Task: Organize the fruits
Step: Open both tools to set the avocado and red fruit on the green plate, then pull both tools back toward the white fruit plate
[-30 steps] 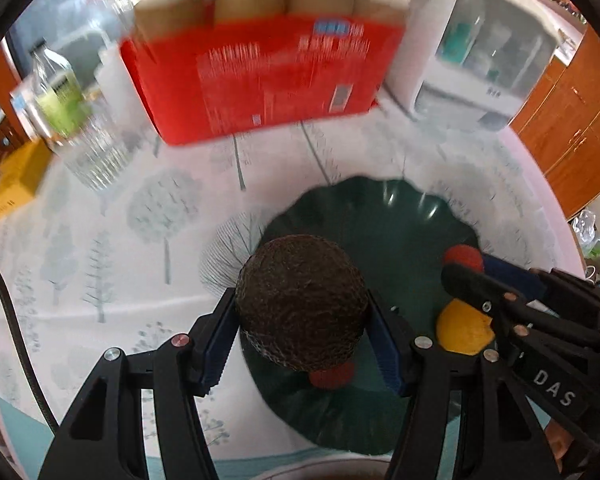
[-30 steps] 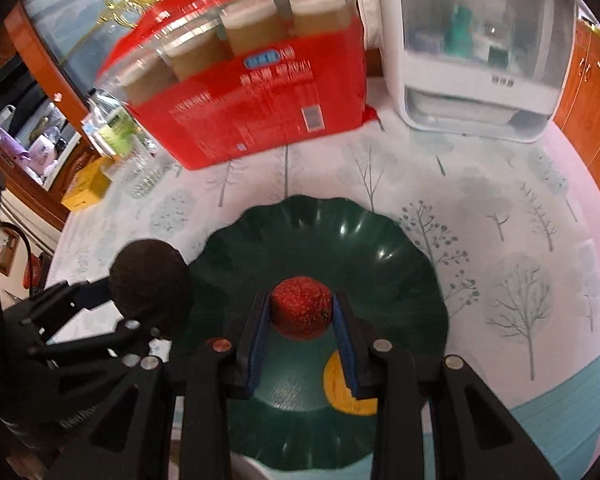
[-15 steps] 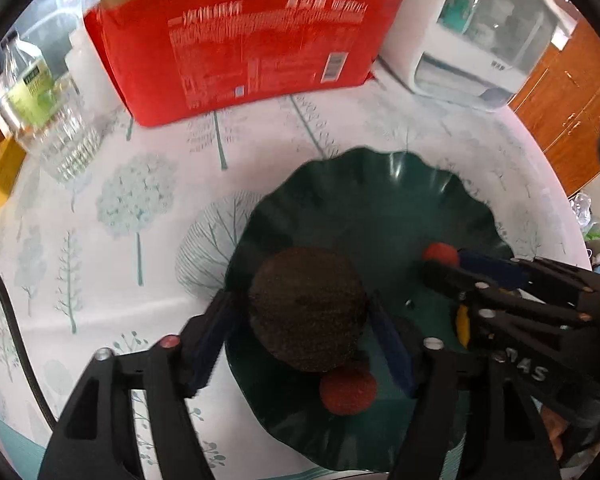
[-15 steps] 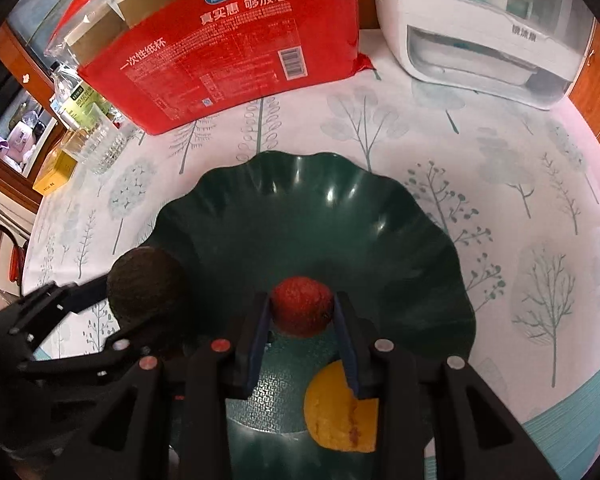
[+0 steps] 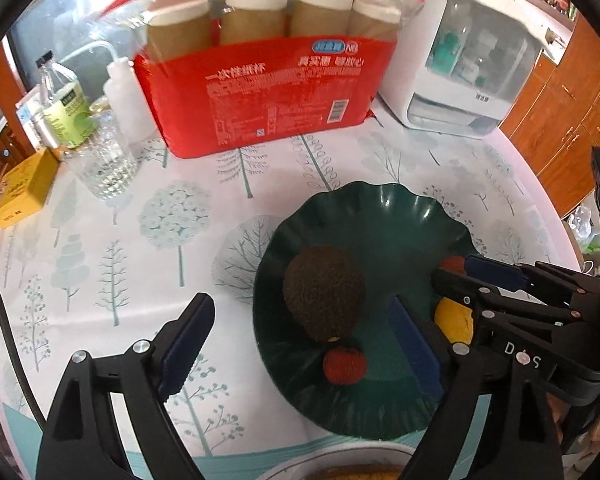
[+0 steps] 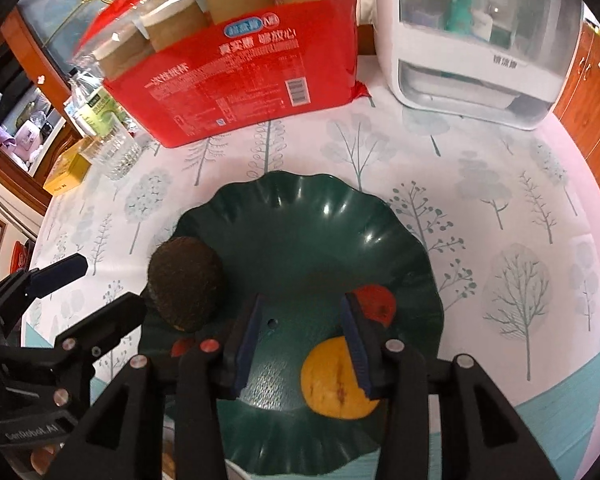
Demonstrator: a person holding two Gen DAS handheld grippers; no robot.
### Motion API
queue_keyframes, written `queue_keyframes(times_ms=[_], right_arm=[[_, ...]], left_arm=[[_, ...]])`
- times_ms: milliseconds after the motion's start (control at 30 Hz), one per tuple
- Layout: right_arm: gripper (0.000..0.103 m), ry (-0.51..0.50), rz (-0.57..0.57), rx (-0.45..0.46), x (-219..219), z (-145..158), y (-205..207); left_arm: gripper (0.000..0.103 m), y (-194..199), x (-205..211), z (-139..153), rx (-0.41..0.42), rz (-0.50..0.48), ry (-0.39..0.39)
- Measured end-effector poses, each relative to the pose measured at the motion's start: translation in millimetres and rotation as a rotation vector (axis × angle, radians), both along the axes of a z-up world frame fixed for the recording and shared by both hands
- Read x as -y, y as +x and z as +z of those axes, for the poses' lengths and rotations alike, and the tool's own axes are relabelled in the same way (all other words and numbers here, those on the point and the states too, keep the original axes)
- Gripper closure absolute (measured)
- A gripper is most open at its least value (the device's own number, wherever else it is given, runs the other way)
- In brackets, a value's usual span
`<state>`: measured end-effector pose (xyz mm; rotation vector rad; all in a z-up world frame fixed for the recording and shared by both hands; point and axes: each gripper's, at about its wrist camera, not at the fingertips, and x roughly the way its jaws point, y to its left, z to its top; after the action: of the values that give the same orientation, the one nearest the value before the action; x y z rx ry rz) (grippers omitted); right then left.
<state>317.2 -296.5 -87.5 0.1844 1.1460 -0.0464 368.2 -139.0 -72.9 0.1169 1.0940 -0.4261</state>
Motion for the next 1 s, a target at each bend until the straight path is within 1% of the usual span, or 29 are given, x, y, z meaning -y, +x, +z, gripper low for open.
queue_keyframes(times_ms=[233, 533, 700, 900, 1000], right_arm=[[0.062, -0.007, 0.02, 0.031, -10, 22, -22], [0.062, -0.04, 0.038, 0.068, -22, 55, -58], [0.062, -0.036, 0.056, 0.104, -29, 78, -87], [0.062, -0.026, 0.081, 0.165, -41, 107, -125], [0.062, -0.019, 0.101, 0.189, -48, 117, -143]], left_arm=[[0.012, -22, -12, 19, 0.026, 0.018, 0.006], [0.012, -60, -32, 50, 0.043, 0.055, -0.037], [0.012, -88, -45, 72, 0.068, 0.074, -0.061], [0.012, -125, -66, 102, 0.122, 0.111, -0.076], [0.012, -144, -77, 111, 0.138, 0.119, -0.075]])
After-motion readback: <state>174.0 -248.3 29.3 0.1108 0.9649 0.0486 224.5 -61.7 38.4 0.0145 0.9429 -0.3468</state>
